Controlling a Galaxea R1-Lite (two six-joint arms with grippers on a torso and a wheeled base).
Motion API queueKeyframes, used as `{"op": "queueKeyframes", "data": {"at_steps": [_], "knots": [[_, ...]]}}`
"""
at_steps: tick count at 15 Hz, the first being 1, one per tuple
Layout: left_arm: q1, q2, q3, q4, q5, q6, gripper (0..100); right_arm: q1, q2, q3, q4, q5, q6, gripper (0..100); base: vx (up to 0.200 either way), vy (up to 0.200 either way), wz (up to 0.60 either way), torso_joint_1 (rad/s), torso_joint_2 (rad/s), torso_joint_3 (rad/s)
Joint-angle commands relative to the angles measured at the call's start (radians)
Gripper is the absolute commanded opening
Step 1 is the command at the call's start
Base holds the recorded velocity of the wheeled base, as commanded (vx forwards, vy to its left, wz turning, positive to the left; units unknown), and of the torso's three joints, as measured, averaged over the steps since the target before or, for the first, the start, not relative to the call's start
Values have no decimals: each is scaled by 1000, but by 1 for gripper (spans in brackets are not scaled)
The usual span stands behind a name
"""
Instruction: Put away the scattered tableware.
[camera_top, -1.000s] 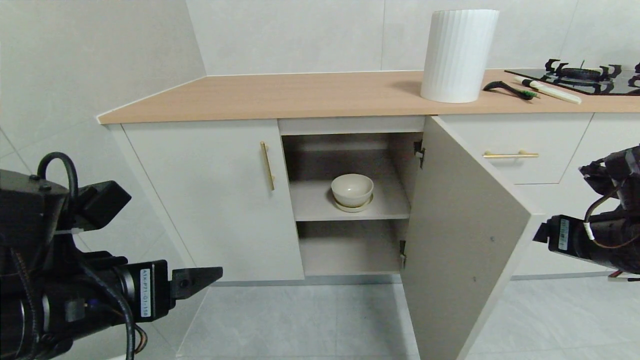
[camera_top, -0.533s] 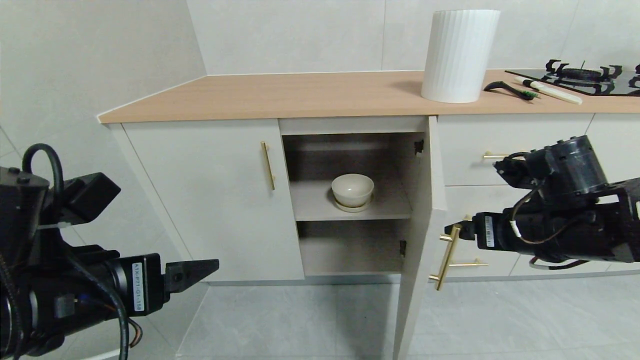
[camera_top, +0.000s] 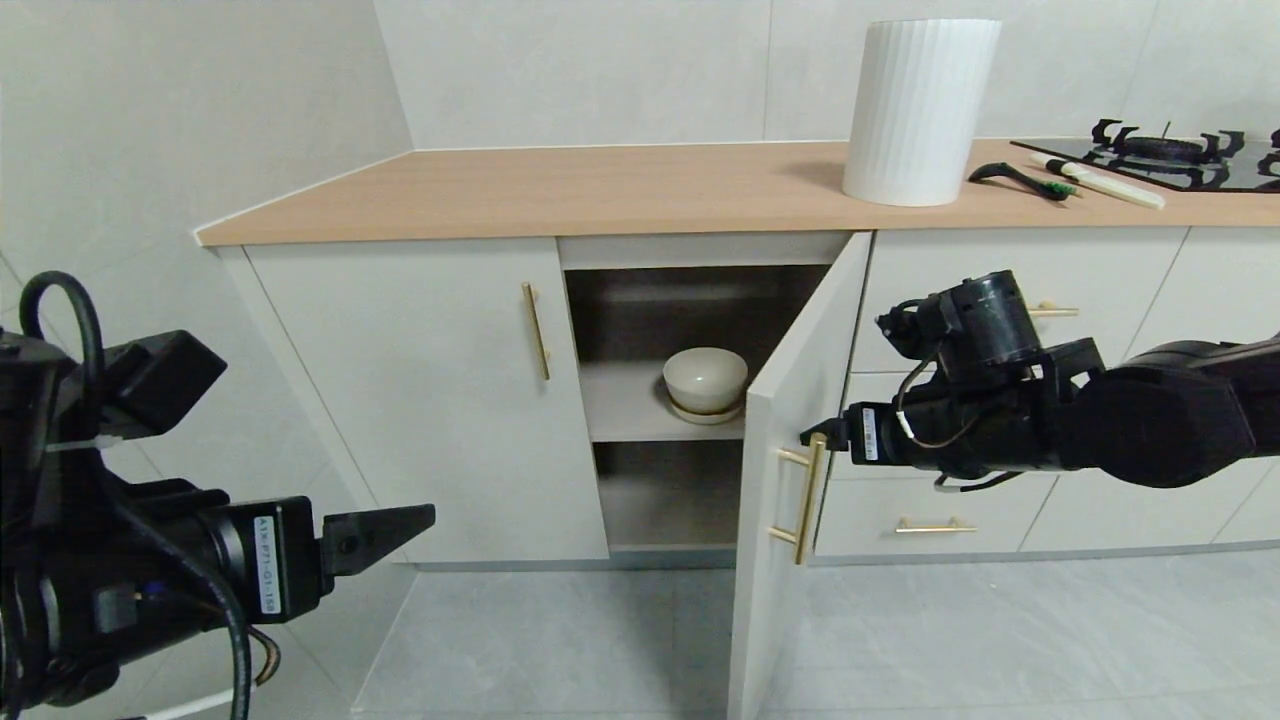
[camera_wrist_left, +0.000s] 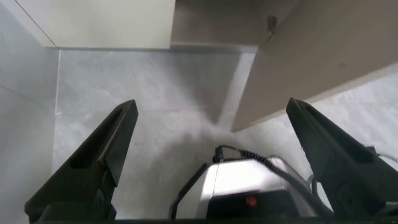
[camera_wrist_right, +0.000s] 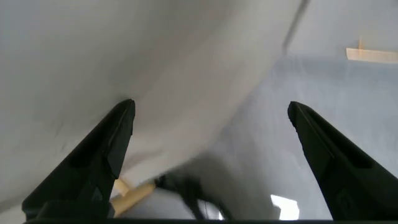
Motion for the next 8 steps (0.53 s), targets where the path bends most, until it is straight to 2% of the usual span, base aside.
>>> {"op": "queueKeyframes", "data": {"at_steps": [1,4,8], "knots": [[-1,23,3,-7,0,-1,100,0,57,0,-26,-1,3,100,0,0,0,0,0,0],[-2,32,9,-10,3,-1,100,0,84,-11,-49,-2,10,100,0,0,0,0,0,0],[-2,30,11,-10,25,1,100,8,141,-18,-168,-7,67,100,0,0,0,0,0,0]]}}
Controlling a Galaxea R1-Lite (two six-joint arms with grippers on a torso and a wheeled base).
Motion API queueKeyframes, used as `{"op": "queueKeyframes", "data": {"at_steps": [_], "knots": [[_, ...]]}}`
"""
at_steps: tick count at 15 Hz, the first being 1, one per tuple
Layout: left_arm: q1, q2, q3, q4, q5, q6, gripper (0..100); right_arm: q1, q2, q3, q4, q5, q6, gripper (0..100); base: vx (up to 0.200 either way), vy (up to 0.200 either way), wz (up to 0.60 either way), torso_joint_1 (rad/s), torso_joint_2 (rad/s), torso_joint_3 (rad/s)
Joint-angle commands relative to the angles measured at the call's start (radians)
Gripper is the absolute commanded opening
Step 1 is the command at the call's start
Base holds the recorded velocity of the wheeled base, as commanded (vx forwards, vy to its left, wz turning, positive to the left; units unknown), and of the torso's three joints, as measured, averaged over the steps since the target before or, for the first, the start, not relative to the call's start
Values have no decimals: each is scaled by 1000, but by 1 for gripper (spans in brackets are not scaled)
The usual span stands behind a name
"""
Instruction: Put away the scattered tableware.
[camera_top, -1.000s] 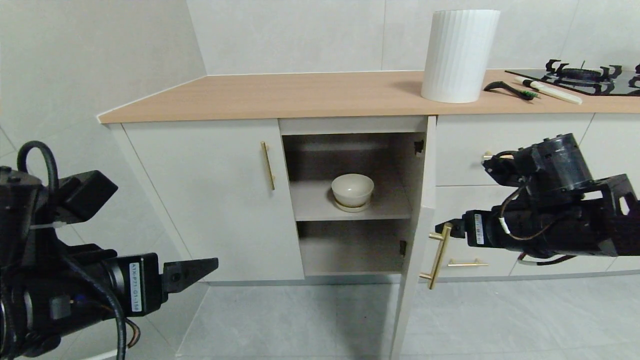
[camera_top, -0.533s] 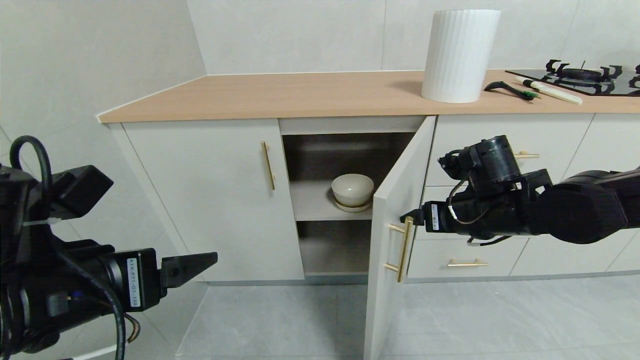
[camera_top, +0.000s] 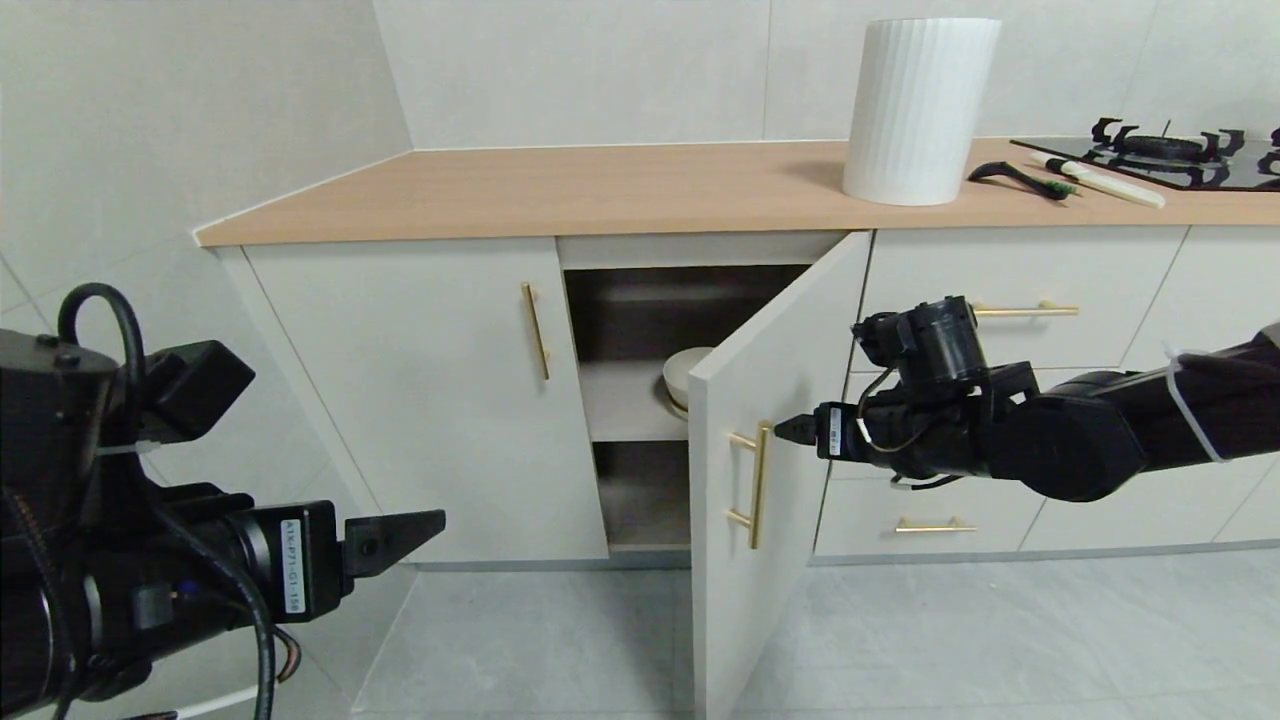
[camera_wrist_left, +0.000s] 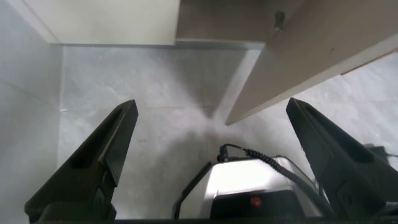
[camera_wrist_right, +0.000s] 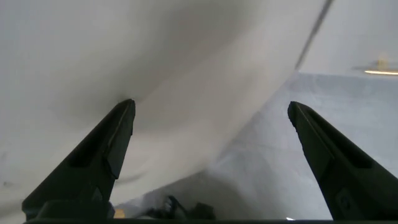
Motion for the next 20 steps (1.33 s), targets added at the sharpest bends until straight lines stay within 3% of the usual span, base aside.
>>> {"op": "queueKeyframes", "data": {"at_steps": [1,6,11,20], "knots": [[0,2,3,0,5,-1,100,4,30,-6,-14,-1,11,100,200,0,0,2,7,2],[0,9,6,-1,7,-1,100,19,33,-25,-17,2,77,100,200,0,0,2,1,5],[0,14,10,-31,8,-2,100,41,38,-55,-17,4,166,100,0,0,0,0,0,0],[0,14,18,-40,8,-1,100,39,168,-259,-12,-10,456,100,0,0,0,0,0,0]]}}
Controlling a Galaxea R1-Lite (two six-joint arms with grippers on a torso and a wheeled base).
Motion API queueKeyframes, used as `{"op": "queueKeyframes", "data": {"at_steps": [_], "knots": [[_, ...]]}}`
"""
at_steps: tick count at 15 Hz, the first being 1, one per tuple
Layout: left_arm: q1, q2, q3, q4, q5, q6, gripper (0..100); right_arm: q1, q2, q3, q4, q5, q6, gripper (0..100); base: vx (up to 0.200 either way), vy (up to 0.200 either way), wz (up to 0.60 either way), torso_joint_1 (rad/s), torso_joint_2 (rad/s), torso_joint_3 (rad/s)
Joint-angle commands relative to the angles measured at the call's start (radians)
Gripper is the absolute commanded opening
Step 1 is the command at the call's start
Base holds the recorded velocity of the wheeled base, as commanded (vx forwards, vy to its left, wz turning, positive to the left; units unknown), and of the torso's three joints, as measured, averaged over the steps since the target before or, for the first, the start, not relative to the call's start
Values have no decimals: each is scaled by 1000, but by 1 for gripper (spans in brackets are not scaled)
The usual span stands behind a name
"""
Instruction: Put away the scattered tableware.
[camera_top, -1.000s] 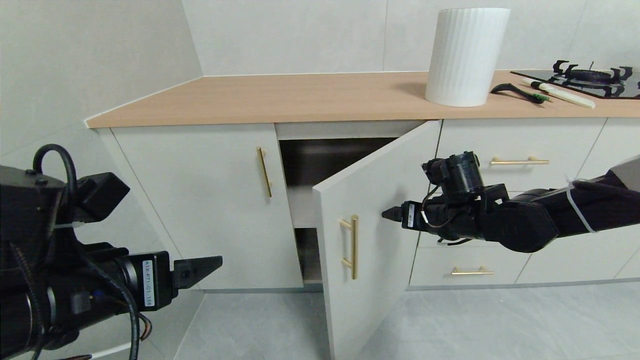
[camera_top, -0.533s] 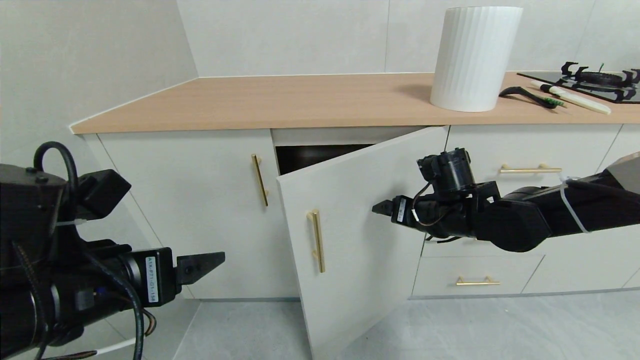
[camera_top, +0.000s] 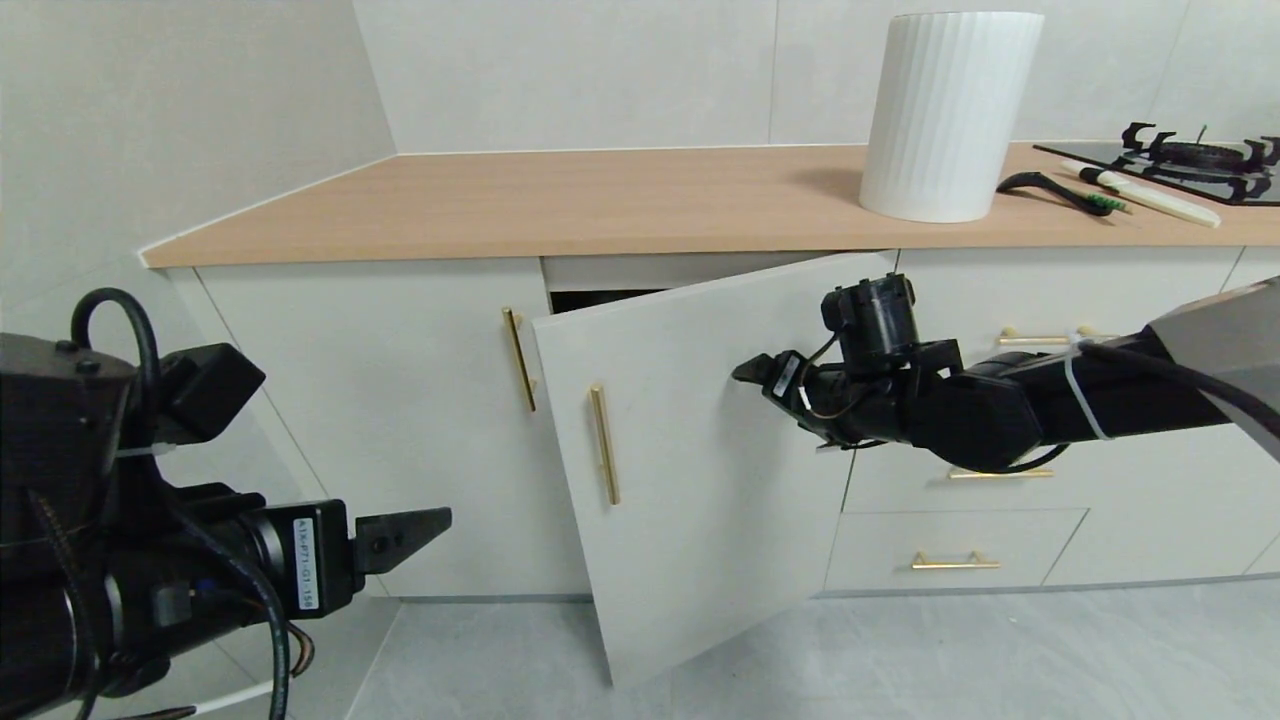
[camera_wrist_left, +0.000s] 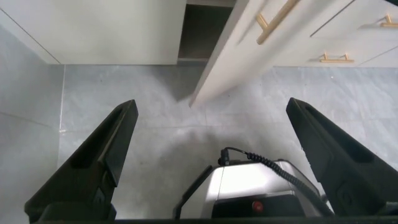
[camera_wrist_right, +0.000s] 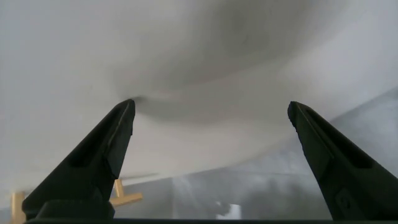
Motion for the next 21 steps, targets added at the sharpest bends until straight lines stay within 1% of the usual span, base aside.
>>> {"op": "queueKeyframes", "data": {"at_steps": [1,3,6,8,10,12,15,21], "knots": [[0,1,-1,0,0,-1,100,-12,49,-43,1,0,23,100,0,0,0,0,0,0],[0,1,0,0,0,-1,100,-30,99,-100,5,-14,69,100,0,0,0,0,0,0],[0,1,2,0,-1,-1,100,-43,127,-137,5,-32,95,100,0,0,0,0,0,0],[0,1,2,2,-1,-1,100,-61,153,-171,7,-34,135,100,0,0,0,0,0,0],[0,1,3,0,-1,-1,100,-75,171,-186,13,-42,137,100,0,0,0,0,0,0],[0,1,3,2,-1,-1,100,-89,210,-232,19,-95,135,100,0,0,0,0,0,0],[0,1,6,2,-3,1,100,-105,256,-309,83,-128,137,100,0,0,0,0,0,0],[-2,3,8,2,-3,1,100,-119,274,-332,91,-141,137,100,0,0,0,0,0,0]]}}
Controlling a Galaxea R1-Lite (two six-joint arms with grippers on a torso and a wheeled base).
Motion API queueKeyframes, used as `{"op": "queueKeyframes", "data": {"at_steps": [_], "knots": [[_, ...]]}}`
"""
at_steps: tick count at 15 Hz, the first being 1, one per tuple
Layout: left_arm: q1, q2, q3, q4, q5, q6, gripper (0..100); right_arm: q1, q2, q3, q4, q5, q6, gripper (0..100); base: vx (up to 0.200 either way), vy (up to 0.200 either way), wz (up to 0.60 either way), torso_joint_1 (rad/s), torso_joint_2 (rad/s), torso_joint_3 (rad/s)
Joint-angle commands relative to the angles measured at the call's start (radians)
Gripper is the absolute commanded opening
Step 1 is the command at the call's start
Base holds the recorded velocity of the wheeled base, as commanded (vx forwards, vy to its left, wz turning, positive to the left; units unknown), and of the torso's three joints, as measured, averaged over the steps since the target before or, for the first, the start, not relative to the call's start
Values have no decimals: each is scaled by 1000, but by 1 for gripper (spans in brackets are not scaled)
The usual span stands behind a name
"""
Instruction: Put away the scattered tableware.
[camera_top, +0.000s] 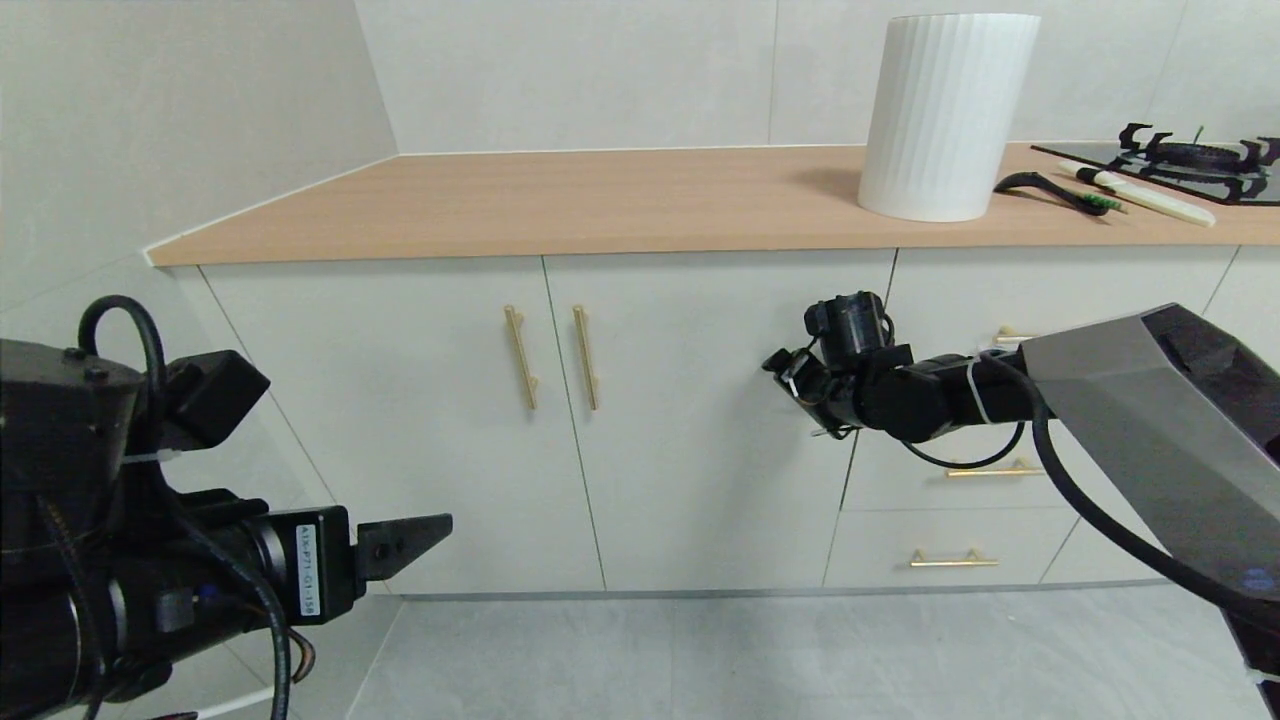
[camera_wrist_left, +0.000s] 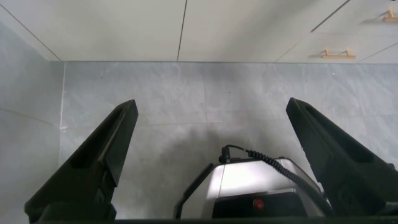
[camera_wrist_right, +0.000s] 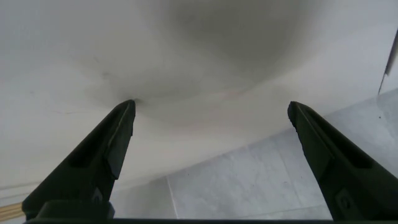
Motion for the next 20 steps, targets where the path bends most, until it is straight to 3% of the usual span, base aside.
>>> {"op": "queueKeyframes", "data": {"at_steps": [1,5,7,11,15,17,20], "knots": [[0,1,0,1,1,-1,100,-2,4,-2,-3,-2,1,100,0,0,0,0,0,0],[0,1,1,-1,1,1,100,10,-33,40,9,1,-4,100,0,0,0,0,0,0],[0,1,1,-1,2,9,100,37,-93,130,11,32,-12,100,0,0,0,0,0,0],[0,-3,6,-1,2,13,100,46,-309,468,-31,320,-228,100,0,0,0,0,0,0],[1,-8,8,-1,30,15,100,67,-424,681,-184,374,-421,100,0,0,0,0,0,0],[3,-42,9,1,74,64,100,86,-533,768,-218,365,-510,100,0,0,0,0,0,0],[9,-134,38,-1,79,118,100,86,-781,888,-219,264,-561,100,0,0,0,0,0,0]]}}
